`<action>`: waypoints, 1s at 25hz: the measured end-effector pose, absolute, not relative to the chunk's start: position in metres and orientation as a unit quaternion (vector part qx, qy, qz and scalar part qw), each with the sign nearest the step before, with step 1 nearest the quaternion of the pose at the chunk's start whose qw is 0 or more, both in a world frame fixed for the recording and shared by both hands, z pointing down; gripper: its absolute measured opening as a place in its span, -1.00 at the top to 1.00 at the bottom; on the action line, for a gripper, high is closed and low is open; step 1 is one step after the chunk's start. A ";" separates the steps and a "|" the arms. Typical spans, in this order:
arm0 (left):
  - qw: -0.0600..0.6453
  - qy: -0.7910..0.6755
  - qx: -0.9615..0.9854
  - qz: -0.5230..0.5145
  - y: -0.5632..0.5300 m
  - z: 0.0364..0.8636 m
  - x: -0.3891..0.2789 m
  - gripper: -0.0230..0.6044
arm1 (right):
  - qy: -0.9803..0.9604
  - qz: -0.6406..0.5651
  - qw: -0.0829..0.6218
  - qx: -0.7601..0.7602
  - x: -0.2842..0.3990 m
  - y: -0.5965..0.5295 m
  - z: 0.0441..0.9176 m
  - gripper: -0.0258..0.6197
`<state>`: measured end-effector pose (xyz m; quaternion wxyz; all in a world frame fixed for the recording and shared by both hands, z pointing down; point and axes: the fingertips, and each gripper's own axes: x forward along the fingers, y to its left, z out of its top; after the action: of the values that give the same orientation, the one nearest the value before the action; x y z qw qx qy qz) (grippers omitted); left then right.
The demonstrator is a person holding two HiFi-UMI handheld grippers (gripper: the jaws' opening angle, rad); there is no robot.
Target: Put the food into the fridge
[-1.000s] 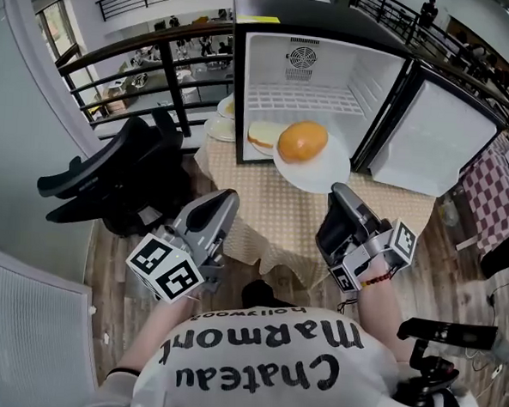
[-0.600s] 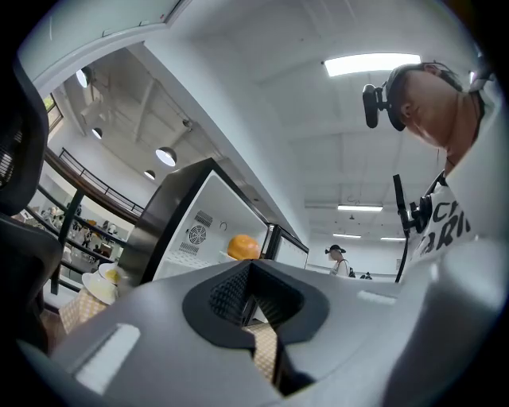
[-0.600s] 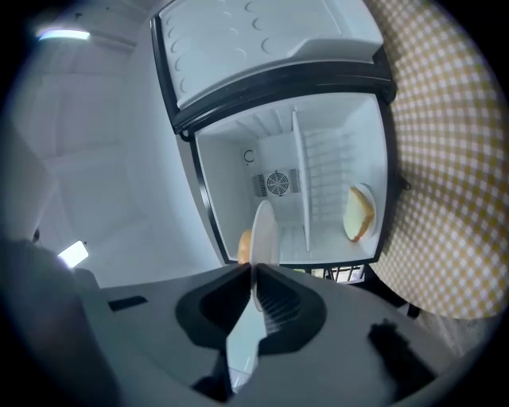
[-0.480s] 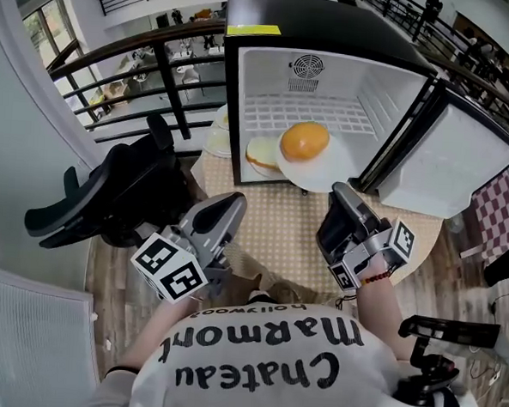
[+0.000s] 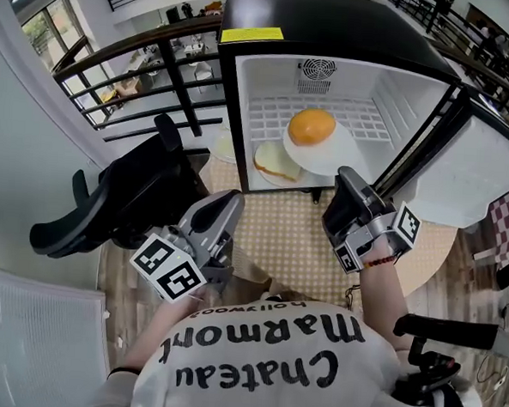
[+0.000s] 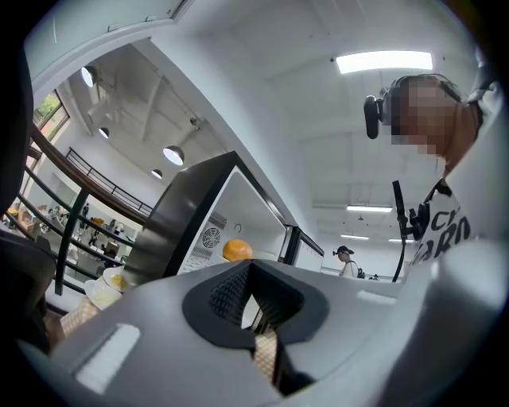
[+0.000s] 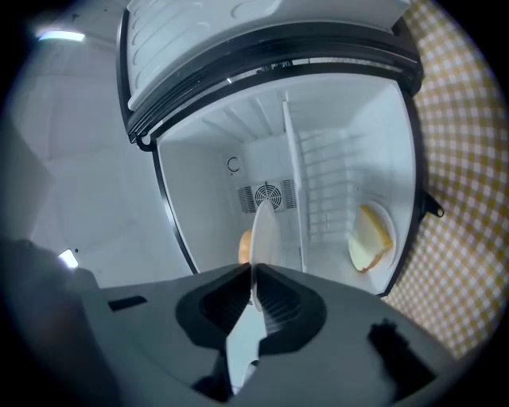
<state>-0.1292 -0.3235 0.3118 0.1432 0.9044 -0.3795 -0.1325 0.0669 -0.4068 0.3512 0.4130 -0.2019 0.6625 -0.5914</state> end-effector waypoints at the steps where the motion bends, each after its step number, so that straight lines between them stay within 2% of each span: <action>1: 0.142 -0.381 0.904 -0.133 -0.326 0.311 -0.131 0.91 | 0.663 -0.590 0.413 -0.203 0.066 -0.411 0.351 0.84; 25: 0.165 -0.391 0.900 -0.104 -0.360 0.343 -0.164 0.91 | 0.646 -0.592 0.408 -0.255 0.069 -0.478 0.377 0.84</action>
<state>-0.1644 -0.3597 0.3425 0.1647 0.8997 -0.3907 -0.1038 0.0686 -0.4785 0.3769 0.4084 -0.2545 0.6465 -0.5920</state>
